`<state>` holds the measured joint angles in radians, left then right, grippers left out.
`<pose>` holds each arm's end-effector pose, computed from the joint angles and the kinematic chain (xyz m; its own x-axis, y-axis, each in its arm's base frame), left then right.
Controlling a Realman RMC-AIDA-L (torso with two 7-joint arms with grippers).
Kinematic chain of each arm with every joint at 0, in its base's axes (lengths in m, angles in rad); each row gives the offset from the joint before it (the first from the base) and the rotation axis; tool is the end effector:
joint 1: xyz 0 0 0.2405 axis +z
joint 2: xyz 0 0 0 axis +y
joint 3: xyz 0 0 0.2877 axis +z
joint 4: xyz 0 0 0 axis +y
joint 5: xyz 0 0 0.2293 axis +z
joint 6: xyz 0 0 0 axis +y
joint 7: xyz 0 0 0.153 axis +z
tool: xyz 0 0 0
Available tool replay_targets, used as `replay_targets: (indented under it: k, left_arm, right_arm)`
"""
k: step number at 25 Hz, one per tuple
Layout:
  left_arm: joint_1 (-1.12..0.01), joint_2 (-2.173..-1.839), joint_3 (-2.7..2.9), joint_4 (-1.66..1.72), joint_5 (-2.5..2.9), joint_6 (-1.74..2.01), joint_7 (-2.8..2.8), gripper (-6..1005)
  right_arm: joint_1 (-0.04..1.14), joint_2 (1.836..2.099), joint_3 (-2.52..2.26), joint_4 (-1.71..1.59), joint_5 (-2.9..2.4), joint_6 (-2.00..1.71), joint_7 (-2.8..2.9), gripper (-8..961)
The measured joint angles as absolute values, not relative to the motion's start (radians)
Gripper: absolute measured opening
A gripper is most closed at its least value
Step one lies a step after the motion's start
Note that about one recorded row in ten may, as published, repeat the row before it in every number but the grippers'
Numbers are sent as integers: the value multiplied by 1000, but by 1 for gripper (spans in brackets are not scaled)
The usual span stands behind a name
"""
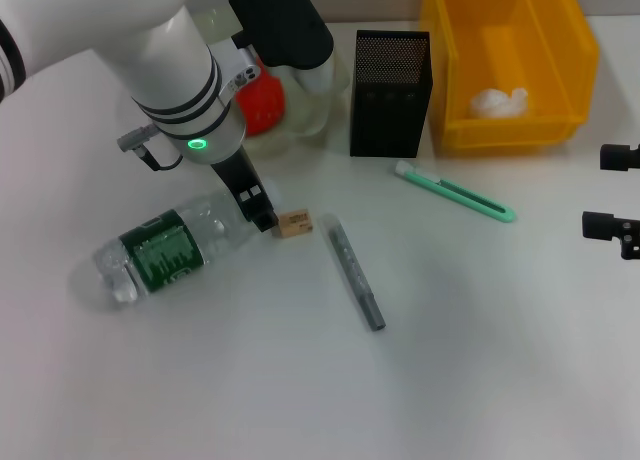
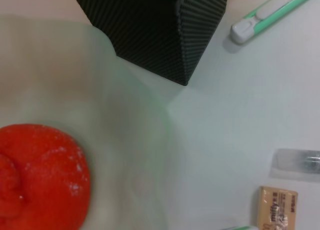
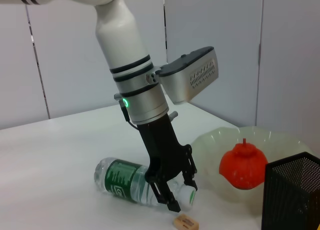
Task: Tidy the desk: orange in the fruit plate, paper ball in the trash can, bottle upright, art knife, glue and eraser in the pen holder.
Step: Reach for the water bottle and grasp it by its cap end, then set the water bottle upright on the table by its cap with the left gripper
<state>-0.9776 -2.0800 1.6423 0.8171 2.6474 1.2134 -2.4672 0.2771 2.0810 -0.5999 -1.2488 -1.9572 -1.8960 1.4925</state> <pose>-0.1639 0.4483 -0.1056 0.7985 0.3693 -0.4754 0.1692 -0.8955 -0.4116 0.3029 0.2917 0.0915 0.8831 -0.1834 -0.4319 -0.3350 -0.8909 -0.3067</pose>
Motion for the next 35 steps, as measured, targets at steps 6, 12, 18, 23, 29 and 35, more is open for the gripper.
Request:
replay_targets:
  k: [6, 12, 18, 23, 29, 35]
  left_arm:
    - [-979, -2080, 1665, 810, 2647, 1217, -2466, 598]
    - [-941, -2079, 1654, 897, 2626, 1246, -2453, 443]
    - [-756, -2072, 1557, 1191, 2584, 1338, -2429, 444]
    - [-547, -2069, 1420, 1460, 2459, 1384, -2363, 443]
    - [-365, -2068, 1272, 1592, 2233, 1387, -2258, 443]
    - [-271, -2071, 1238, 1557, 2049, 1335, -2156, 444]
  right_arm:
    - [284, 2082, -599, -1245, -1957, -1896, 1493, 738]
    - [292, 2078, -593, -1224, -1956, -1895, 1493, 734]
    - [306, 2079, -590, -1228, -1952, -1894, 1493, 731]
    - [328, 2079, -592, -1229, -1951, -1894, 1494, 728]
    - [367, 2079, -597, -1227, -1952, -1894, 1502, 724]
    - [391, 2079, -598, -1222, -1952, -1893, 1504, 720]
